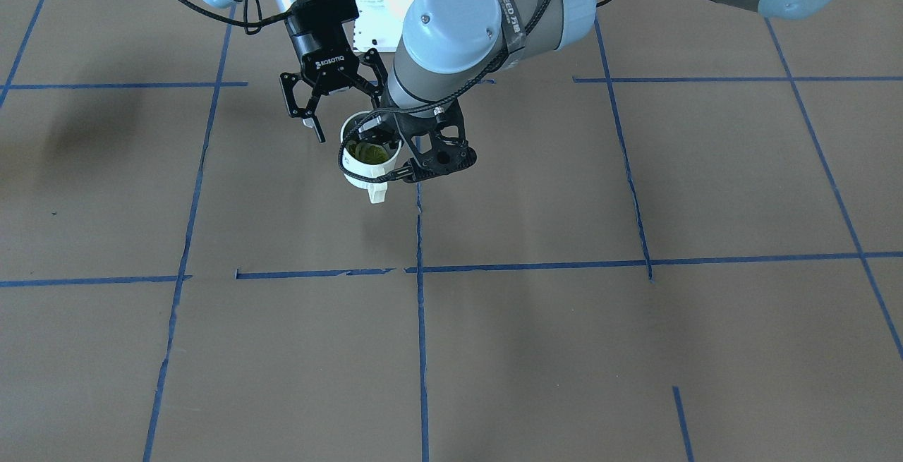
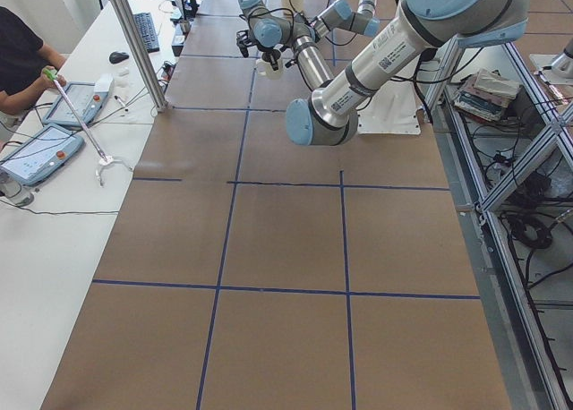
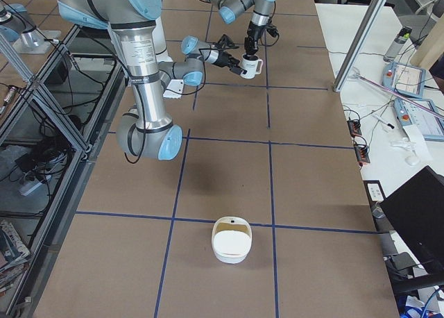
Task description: Left arm hands cup to right arm to dump lemon
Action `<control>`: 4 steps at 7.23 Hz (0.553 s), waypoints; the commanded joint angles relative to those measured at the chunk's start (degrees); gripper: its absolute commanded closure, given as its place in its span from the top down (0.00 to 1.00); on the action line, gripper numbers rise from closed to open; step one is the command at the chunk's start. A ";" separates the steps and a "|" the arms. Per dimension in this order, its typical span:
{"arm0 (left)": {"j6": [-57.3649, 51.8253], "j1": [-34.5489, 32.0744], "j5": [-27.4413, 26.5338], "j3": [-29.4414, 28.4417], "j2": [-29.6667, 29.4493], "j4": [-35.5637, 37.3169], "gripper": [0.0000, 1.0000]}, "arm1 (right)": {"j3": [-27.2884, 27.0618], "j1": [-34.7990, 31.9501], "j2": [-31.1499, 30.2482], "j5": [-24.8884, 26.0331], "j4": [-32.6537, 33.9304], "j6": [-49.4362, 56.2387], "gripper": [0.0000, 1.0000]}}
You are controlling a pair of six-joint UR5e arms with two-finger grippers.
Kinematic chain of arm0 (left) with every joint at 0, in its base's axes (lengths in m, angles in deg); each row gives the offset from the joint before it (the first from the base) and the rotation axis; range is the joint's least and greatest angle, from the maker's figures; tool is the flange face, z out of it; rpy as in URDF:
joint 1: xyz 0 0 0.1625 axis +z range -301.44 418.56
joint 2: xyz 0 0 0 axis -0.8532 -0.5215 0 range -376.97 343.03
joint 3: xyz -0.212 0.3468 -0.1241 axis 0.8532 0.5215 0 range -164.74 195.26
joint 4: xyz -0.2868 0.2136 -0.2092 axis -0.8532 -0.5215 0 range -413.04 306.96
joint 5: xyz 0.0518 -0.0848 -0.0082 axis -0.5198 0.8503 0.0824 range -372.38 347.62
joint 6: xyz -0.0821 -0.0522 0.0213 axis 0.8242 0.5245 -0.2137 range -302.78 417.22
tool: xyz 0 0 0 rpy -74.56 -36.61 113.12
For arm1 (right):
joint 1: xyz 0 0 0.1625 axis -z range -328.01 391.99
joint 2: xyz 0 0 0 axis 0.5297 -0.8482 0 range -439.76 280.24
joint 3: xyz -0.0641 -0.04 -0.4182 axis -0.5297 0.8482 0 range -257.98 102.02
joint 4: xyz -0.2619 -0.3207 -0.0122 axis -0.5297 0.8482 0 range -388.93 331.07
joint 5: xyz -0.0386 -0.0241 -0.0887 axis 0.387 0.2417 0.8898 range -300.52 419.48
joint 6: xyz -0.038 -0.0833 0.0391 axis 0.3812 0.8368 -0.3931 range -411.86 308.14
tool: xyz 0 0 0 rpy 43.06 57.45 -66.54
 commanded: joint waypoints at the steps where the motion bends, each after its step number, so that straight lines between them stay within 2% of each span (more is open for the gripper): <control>1: 0.01 0.58 0.56 1.08 0.04 0.09 0.01 | 0.11 0.23 -0.04 0.02 0.01 0.00 0.99; 4: 0.01 0.67 2.23 1.79 -0.05 0.09 0.03 | 0.29 0.41 0.05 0.02 -0.07 0.00 0.99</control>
